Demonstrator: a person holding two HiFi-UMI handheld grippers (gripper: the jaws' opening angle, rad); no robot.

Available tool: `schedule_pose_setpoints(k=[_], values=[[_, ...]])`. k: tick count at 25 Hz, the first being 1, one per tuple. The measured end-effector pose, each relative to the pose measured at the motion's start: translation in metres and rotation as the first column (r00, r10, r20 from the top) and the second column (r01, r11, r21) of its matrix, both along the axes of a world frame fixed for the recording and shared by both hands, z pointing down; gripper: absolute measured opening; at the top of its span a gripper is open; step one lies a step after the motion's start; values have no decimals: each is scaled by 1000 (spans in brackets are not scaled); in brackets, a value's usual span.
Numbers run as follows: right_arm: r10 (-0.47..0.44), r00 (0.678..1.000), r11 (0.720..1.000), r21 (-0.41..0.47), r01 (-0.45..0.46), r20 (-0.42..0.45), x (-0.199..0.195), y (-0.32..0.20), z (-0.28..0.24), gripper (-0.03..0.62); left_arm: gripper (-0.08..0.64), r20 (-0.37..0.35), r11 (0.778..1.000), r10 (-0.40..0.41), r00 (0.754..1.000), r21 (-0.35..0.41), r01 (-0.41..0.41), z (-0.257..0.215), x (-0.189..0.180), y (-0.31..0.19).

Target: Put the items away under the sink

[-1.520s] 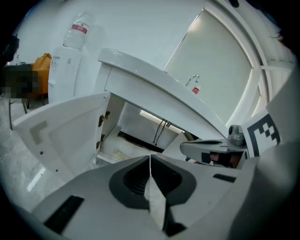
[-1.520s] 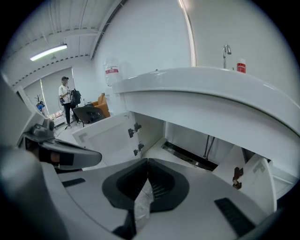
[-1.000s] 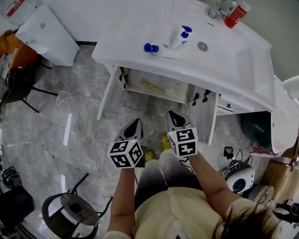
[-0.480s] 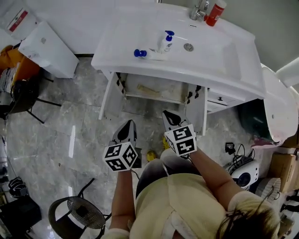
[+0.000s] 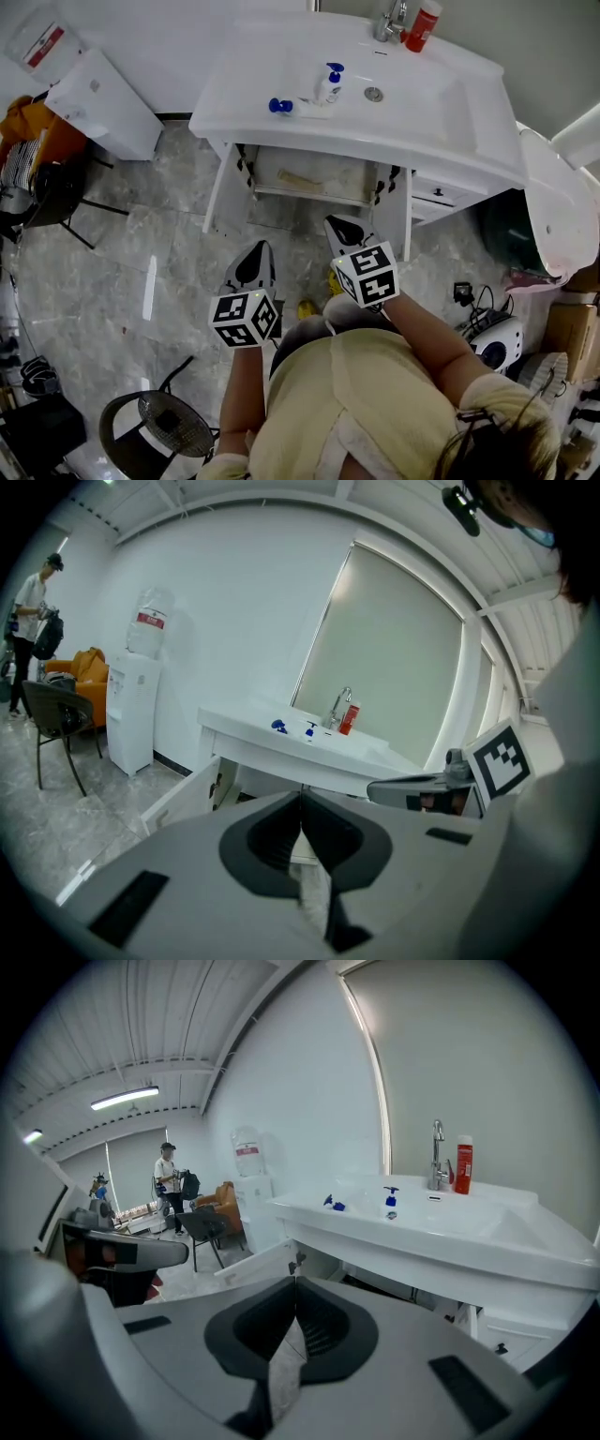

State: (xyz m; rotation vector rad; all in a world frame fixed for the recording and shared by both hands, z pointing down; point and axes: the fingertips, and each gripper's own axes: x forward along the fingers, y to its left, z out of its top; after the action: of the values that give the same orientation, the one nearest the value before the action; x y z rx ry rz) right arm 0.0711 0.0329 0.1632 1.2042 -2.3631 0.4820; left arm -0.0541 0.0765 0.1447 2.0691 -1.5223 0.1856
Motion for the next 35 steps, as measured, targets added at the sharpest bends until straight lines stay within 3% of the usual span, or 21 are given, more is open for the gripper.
schedule_pose_setpoints(k=[16,35], values=[[31,999,999,-35,-31,25,6,20,1,26,41,67,1000,-18,998,18,17,-3,-10,14],[29,999,999,-42,-28,36,8,23,2,26,41,66,999,-28,997,-36,31,12,-8,18]])
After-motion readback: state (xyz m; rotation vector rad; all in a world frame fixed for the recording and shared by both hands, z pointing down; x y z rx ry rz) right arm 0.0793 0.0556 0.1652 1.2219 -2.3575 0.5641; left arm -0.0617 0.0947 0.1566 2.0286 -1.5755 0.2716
